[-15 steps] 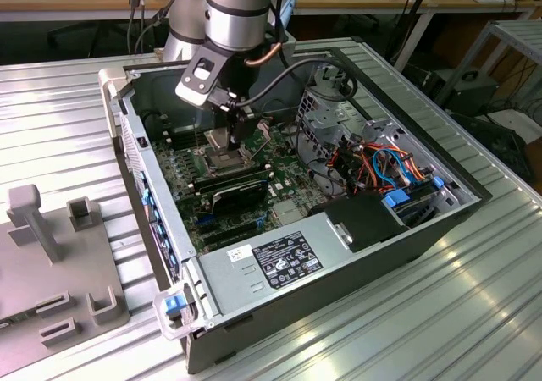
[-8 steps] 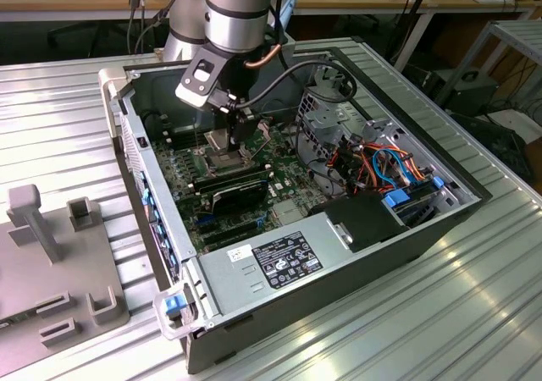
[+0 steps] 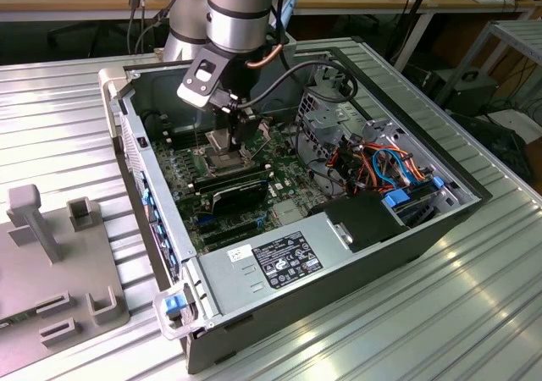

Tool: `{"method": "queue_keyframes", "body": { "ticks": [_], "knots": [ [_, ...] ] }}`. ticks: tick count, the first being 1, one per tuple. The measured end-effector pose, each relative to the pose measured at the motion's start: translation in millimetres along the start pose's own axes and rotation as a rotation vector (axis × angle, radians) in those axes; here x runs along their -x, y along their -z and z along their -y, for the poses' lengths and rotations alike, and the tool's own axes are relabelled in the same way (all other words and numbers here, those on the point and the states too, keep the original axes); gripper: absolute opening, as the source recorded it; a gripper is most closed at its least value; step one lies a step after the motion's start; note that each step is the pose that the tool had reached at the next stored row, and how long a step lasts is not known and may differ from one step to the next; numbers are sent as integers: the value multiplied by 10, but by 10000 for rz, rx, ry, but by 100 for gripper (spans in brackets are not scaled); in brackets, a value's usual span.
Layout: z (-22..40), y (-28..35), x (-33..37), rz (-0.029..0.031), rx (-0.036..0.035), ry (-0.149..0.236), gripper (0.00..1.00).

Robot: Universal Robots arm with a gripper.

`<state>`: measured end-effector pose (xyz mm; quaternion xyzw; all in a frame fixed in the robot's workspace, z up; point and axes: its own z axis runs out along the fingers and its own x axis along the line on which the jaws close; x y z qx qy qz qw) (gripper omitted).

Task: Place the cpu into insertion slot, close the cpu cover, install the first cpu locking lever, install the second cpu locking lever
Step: 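Place the cpu into insertion slot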

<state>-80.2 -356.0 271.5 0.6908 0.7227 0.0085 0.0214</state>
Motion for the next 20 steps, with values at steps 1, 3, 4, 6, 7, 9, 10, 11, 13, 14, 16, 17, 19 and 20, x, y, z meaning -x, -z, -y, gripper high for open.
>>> {"method": "queue_keyframes", "body": {
  "ticks": [1,3,4,6,7,9,10,11,13,14,16,17,19,20],
  "knots": [
    [-3,0,0,1,-1,0,55],
    [-8,-2,0,1,1,-1,55],
    [-10,-2,0,1,0,-1,55],
    [-14,-4,1,2,0,0,55],
    [-17,-5,0,2,-1,0,55],
    [-20,-8,1,1,0,-1,55],
    [-23,-9,1,1,0,0,55],
    [-23,-10,1,2,0,-1,55],
    [-25,-12,1,1,0,0,55],
    [-26,-13,1,2,0,0,55],
    [-30,-25,1,1,0,0,55],
    [-30,-25,1,2,0,0,55],
    [-30,-29,1,0,1,0,55],
    [-30,-29,1,1,0,0,55]
  ]
}}
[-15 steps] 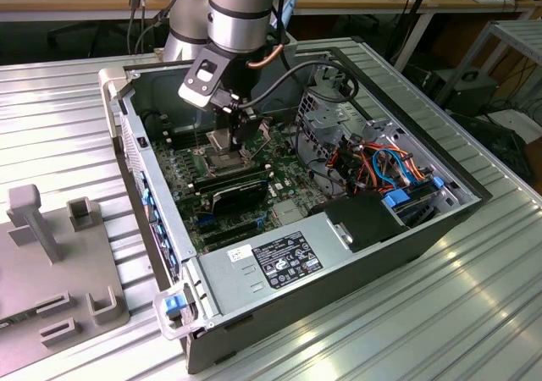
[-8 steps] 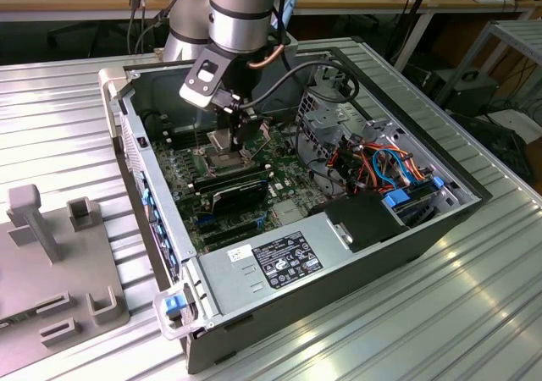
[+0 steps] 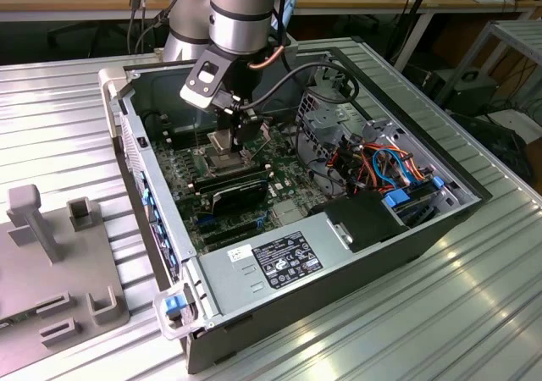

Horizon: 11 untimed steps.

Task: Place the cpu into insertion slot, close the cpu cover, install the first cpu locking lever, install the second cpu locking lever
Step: 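Place the cpu into insertion slot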

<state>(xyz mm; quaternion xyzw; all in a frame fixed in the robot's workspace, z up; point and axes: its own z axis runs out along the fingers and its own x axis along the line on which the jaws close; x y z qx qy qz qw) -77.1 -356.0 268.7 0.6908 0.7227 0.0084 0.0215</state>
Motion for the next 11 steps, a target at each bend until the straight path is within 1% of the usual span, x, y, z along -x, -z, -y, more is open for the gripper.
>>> {"method": "queue_keyframes", "body": {
  "ticks": [11],
  "knots": [
    [-7,-35,-3,0,0,0,55]
  ]
}}
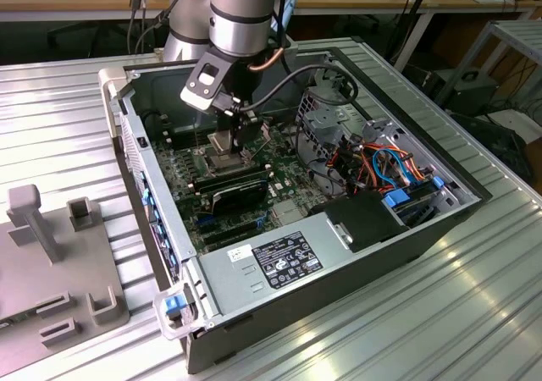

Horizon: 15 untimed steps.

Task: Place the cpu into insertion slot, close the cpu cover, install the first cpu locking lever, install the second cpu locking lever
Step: 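Place the cpu into insertion slot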

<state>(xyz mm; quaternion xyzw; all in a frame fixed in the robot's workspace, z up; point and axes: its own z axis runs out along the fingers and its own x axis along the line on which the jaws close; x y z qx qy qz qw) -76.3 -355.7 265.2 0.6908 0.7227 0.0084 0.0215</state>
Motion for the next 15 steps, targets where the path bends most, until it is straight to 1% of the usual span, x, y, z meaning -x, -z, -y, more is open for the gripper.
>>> {"method": "queue_keyframes", "body": {
  "ticks": [7,9,11,13,15],
  "knots": [
    [-29,-40,-12,-1,0,0,55],
    [-47,-61,-19,-1,0,0,55],
    [-76,-86,-25,-1,0,0,55],
    [-88,-98,-28,1,-1,0,55],
    [-98,-126,-38,-1,1,-3,55]
  ]
}}
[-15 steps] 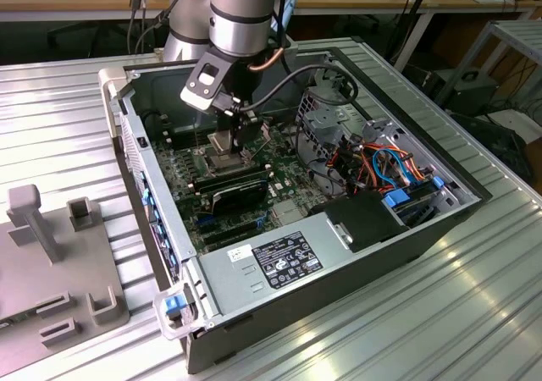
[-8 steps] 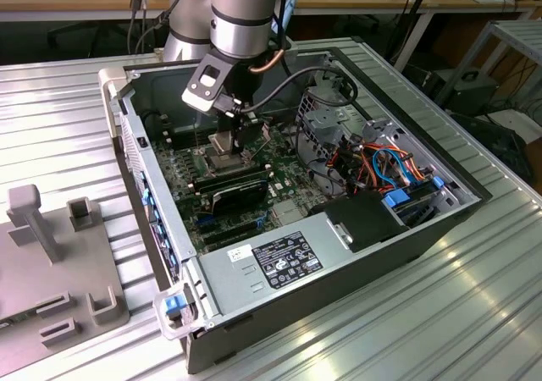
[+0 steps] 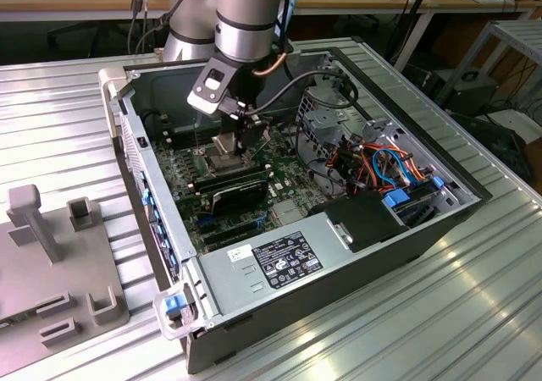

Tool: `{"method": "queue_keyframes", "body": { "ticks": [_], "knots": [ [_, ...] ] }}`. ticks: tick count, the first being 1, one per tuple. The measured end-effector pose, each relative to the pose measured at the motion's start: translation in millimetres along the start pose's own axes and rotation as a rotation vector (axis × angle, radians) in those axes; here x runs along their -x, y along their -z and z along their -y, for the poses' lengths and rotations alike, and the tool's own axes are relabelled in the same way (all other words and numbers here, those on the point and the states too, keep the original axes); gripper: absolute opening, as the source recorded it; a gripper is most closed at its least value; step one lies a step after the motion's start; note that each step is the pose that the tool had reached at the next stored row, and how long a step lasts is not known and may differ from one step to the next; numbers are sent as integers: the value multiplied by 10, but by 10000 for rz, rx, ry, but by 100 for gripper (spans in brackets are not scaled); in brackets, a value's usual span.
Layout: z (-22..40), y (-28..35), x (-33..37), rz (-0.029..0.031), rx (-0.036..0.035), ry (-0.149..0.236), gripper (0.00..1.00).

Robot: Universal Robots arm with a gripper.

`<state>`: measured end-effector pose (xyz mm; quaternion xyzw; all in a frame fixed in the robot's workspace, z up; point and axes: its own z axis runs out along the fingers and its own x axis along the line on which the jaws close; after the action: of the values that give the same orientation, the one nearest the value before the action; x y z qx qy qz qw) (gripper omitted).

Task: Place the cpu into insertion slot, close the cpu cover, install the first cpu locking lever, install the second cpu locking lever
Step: 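Place the cpu into insertion slot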

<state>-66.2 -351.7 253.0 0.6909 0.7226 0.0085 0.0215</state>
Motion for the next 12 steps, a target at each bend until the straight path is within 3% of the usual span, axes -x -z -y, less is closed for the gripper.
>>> {"method": "queue_keyframes", "body": {
  "ticks": [12],
  "knots": [
    [-3,-212,-111,17,-13,-372,55]
  ]
}}
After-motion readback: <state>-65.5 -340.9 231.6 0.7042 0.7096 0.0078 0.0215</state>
